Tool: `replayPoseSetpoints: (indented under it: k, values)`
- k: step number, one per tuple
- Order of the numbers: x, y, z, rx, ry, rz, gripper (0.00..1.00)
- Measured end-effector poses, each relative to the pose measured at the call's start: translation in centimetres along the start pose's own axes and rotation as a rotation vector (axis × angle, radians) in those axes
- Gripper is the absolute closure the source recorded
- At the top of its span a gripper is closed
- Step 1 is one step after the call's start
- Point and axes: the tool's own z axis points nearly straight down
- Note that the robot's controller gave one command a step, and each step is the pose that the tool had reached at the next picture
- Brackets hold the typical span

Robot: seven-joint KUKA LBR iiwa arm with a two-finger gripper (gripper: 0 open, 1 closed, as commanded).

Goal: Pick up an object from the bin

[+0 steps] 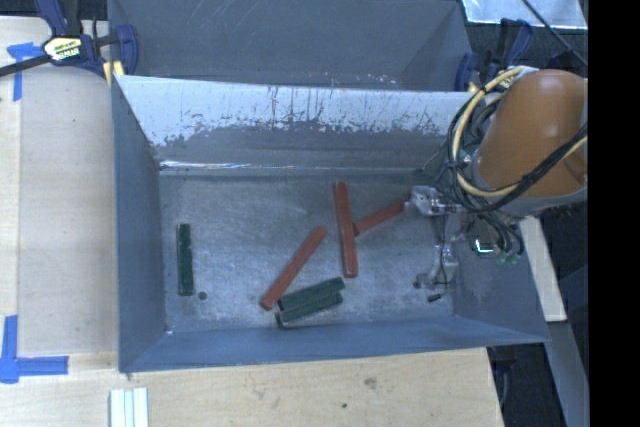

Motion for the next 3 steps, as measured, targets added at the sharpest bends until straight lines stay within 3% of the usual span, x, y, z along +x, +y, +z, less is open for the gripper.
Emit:
replayPoseSetpoints:
  k: [1,2,3]
  values:
    - [-0.2,0.0,-0.4,0.001,-0.008,-0.003,0.00]
    - [-5.6,2.2,4.9,0.005,-0.016,-0.349,0.00]
    - [-6.5,3.5,5.7,0.000,-0.003,-0.526,0.00]
